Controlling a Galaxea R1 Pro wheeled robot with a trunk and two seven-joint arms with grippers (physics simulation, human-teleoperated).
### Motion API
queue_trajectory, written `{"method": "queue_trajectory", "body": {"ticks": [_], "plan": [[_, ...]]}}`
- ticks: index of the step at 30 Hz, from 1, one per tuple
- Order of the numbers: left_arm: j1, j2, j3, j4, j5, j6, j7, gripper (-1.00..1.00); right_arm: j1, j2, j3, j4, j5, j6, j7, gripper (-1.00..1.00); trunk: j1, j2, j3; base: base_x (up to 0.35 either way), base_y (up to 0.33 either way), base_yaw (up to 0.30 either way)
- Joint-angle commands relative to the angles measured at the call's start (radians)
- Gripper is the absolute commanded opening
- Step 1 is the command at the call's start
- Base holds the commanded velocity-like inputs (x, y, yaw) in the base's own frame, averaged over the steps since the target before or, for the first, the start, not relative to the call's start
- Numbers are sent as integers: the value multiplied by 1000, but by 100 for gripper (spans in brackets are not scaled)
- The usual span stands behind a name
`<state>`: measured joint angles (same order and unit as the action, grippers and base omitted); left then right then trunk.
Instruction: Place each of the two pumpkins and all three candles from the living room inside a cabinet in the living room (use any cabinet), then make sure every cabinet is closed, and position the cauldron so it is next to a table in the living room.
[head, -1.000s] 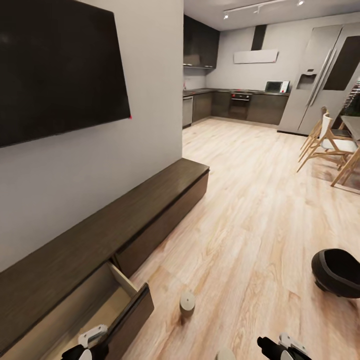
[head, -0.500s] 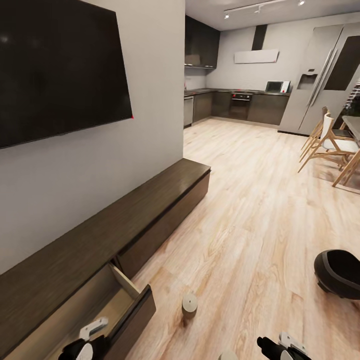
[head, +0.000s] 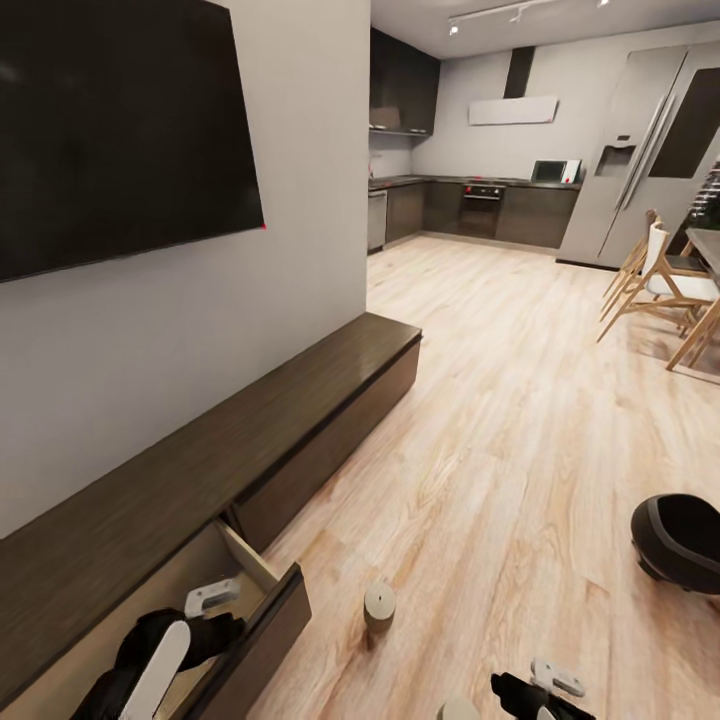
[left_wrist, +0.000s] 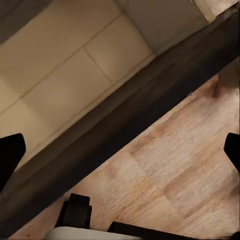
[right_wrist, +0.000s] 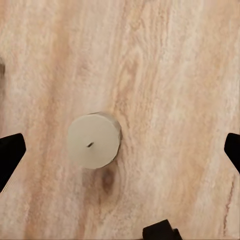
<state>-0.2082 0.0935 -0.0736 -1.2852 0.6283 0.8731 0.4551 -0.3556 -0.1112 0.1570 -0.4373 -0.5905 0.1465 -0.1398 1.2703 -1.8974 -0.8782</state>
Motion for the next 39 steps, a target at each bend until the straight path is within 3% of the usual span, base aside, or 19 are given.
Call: {"method": "queue_trajectory", "body": {"ticks": [1,3,7,26,39], "plan": [[0,2,3,-35,8,36,11,100,0,6,30,-3,-7,-6,-9,100,4,-8,-4,0,0,0],[0,6,14,-72,5,77,13,100,0,15,67,-2,-6,-19,-10,100,12,-22,-10,0,0,0],[0,30,20,-85,6,95,15,100,0,19,85,-2,-6,-25,-11,100,27,-50,-23,0,0,0],[0,41,21,-100,2,152,16,100,0,23,90,34,-3,-28,-11,100,100,-183,-82,0,0,0],[0,45,21,-153,13,164,16,100,0,54,92,34,-2,-28,-11,100,150,-274,-123,0,0,0]]}}
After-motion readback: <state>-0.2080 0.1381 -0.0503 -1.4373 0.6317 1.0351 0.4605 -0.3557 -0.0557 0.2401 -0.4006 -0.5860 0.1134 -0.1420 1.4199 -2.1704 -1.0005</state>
